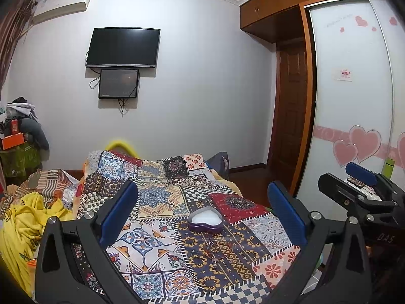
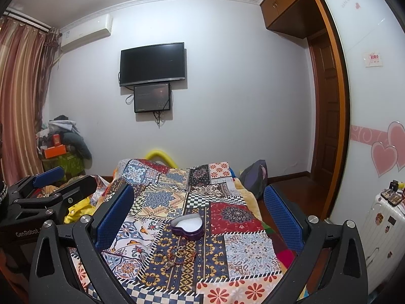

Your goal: Organize jewelry

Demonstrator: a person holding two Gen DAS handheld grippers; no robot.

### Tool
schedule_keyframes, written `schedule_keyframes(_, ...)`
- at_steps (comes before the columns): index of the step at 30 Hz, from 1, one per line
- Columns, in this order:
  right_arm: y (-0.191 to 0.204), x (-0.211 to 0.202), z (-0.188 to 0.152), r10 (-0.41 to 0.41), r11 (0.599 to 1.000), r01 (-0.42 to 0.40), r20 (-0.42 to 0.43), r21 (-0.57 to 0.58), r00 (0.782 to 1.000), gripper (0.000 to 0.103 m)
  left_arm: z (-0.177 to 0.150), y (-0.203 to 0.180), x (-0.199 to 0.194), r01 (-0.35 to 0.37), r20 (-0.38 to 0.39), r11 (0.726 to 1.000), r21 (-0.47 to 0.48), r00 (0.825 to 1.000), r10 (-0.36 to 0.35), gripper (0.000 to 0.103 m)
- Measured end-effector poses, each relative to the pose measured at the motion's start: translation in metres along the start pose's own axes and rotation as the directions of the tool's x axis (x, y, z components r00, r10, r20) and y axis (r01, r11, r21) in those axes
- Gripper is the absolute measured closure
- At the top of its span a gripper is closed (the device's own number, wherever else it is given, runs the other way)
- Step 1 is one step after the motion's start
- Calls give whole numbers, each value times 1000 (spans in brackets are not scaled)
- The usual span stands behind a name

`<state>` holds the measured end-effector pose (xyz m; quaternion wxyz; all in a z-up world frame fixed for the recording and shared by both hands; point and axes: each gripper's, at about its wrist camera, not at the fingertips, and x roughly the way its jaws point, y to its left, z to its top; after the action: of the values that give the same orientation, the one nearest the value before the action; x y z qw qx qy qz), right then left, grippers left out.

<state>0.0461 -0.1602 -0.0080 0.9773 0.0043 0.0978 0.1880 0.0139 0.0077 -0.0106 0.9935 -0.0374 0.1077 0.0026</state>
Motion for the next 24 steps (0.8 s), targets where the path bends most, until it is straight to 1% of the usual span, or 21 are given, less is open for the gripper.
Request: schedule_keyframes(24,-5,1,-1,1,1000,-1,-2,10,1000,1,-1,-5,2,7,-4,1000,-1,1000,-7,0)
